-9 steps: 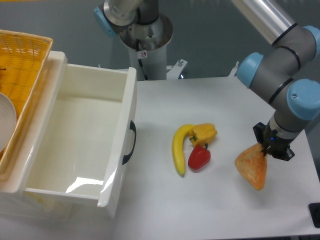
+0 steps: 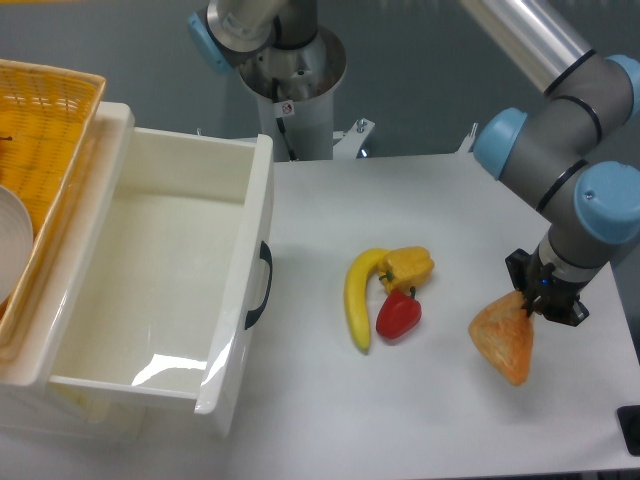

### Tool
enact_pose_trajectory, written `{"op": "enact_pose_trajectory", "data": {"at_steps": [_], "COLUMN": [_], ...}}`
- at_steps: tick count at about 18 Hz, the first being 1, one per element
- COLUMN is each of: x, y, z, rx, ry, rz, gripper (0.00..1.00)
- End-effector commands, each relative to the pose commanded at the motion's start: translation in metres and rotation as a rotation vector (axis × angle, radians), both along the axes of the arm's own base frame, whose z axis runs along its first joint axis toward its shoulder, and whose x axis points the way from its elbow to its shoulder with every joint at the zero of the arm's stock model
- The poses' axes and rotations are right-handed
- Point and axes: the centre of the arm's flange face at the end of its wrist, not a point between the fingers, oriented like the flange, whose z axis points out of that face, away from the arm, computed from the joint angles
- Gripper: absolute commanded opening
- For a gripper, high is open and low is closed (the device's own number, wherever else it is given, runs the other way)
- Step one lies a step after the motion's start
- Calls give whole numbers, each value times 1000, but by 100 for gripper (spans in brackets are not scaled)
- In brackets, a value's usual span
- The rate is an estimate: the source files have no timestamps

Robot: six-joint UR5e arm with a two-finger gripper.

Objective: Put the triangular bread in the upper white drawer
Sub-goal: 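Carry the held bread over the banana toward the open white drawer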

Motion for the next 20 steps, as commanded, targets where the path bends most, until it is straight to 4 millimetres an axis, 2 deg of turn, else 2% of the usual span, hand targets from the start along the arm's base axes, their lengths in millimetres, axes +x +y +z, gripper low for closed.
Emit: {"op": "enact_pose_trajectory", "data": {"at_steps": [3, 6, 8, 12, 14, 20], "x": [10, 28, 45, 85, 103, 152], "y": [15, 23, 26, 45, 47, 45], "z": [4, 28, 52, 105, 129, 179], "rx": [26, 92, 139, 229, 278, 380], "ry": [-8, -44, -62, -63, -71, -101], "rz": [41, 122, 154, 223, 247, 282], "gripper": [4, 3, 0, 0, 0, 0]}}
